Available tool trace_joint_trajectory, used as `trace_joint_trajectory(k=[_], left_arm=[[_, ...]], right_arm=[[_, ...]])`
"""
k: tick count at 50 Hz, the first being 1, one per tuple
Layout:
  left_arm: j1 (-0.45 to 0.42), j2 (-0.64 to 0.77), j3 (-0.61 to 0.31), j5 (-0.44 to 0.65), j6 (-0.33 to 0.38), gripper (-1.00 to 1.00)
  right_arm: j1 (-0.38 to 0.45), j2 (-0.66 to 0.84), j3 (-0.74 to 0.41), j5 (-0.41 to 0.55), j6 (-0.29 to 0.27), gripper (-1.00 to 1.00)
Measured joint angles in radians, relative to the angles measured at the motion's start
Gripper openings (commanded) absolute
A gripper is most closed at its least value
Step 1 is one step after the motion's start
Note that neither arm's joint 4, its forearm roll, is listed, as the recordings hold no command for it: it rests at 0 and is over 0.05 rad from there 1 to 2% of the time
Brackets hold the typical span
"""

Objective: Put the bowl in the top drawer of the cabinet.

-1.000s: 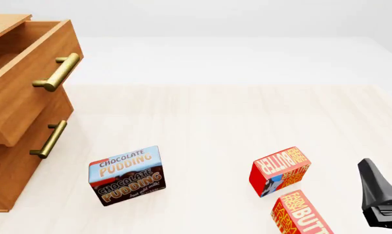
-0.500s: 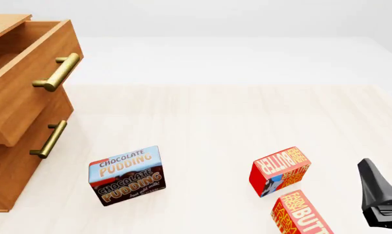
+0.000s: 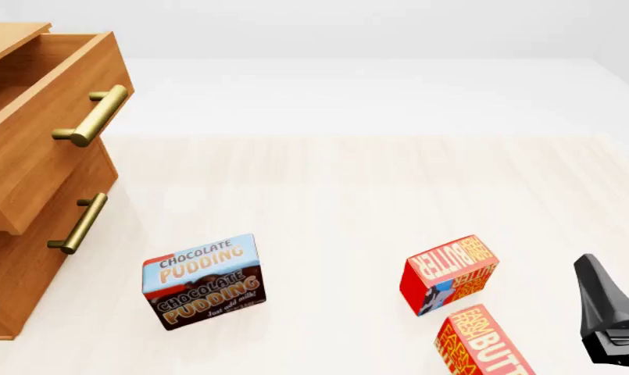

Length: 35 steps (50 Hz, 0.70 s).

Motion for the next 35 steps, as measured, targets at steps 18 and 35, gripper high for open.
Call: trace_joint_trajectory(k=[18, 35], left_arm=[[-0.008, -0.023, -0.002, -0.001, 0.000, 1.00], [-0.034, -0.069, 0.016, 0.028, 0.017, 1.00]], right_arm=[[-0.001, 0.000, 0.000, 0.000, 0.000, 1.00], [-0.001, 0.000, 0.000, -0.001, 0.000, 1.00]])
